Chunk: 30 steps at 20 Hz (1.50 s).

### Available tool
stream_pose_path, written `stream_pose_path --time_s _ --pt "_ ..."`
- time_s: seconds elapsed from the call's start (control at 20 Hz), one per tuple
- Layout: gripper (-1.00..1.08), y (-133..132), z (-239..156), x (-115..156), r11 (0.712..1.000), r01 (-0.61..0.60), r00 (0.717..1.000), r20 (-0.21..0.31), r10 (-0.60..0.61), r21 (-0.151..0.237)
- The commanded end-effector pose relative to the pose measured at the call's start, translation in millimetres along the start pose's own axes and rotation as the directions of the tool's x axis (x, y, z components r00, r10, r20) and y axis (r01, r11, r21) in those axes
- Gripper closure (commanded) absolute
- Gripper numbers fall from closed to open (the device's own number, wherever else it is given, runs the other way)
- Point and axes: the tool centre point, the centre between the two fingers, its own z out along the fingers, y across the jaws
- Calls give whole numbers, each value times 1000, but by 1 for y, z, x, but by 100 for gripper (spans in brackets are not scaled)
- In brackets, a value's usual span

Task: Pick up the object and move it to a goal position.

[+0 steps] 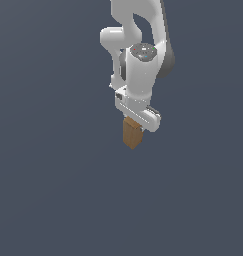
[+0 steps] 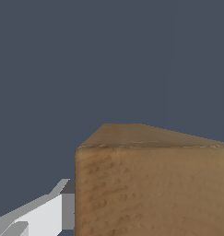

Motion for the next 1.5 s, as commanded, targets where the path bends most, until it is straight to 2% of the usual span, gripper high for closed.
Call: stream_pose_path --time_s 0.0,1.45 --pt "108 2 -24 1 1000 0 1000 -7 0 8" --pt "108 48 -319 1 1000 0 1000 -6 0 8"
